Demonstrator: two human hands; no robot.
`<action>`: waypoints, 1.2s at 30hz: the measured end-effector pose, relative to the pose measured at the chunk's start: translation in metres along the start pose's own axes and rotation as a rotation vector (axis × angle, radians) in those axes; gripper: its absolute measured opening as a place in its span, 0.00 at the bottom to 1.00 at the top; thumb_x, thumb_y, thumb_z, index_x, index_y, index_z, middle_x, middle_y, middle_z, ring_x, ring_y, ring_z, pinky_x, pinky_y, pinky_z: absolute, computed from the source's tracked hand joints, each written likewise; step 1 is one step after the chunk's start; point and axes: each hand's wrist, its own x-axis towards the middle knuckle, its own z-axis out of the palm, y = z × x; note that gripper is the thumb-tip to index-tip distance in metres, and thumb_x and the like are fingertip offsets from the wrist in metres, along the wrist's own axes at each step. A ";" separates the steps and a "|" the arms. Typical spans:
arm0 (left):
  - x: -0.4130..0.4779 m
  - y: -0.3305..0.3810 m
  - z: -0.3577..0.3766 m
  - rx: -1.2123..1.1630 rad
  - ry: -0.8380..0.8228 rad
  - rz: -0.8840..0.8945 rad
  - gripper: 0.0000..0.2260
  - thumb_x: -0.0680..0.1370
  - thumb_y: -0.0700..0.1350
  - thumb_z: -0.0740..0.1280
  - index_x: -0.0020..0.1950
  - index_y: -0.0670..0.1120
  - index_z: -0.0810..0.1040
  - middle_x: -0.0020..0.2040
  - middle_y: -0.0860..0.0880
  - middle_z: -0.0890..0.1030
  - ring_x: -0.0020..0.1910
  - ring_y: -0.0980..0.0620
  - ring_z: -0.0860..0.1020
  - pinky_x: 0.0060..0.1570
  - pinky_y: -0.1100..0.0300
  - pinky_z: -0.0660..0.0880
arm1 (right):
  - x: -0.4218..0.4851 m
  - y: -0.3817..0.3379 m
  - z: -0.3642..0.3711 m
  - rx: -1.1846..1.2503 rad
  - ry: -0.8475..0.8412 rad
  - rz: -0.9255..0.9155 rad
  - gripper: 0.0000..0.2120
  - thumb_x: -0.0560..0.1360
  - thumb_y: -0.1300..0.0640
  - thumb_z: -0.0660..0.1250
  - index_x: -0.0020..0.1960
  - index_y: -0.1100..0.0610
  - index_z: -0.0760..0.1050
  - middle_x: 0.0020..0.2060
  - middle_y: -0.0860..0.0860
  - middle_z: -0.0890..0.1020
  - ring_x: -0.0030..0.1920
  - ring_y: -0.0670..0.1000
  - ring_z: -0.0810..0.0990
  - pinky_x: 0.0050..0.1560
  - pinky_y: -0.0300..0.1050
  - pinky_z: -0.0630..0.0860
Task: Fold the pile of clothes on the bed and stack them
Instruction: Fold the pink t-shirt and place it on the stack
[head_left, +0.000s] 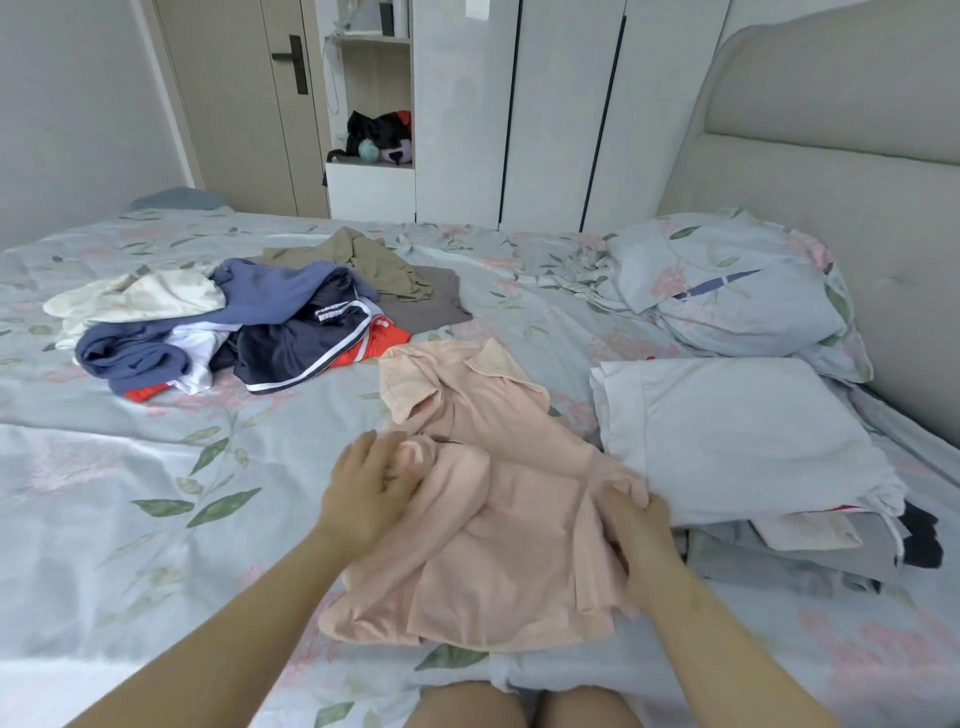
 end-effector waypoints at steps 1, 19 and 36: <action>-0.008 0.000 0.011 -0.014 -0.053 -0.014 0.35 0.67 0.71 0.50 0.66 0.53 0.70 0.64 0.48 0.70 0.65 0.45 0.68 0.64 0.46 0.64 | -0.006 0.005 0.003 -0.051 0.006 -0.068 0.29 0.74 0.56 0.68 0.70 0.59 0.60 0.59 0.52 0.73 0.57 0.55 0.74 0.58 0.47 0.70; -0.050 -0.028 -0.010 0.213 0.415 -0.199 0.17 0.79 0.46 0.60 0.67 0.44 0.70 0.62 0.39 0.73 0.60 0.37 0.71 0.57 0.42 0.66 | -0.023 0.043 -0.002 -0.973 0.526 -0.958 0.26 0.60 0.62 0.73 0.57 0.59 0.74 0.56 0.62 0.77 0.56 0.61 0.72 0.54 0.58 0.65; -0.070 -0.059 0.016 0.331 -0.035 0.596 0.09 0.74 0.57 0.62 0.49 0.58 0.79 0.51 0.67 0.79 0.59 0.66 0.72 0.66 0.55 0.58 | -0.047 0.065 0.008 -0.990 -0.669 -0.841 0.20 0.72 0.60 0.57 0.60 0.52 0.79 0.58 0.36 0.72 0.59 0.39 0.68 0.59 0.26 0.59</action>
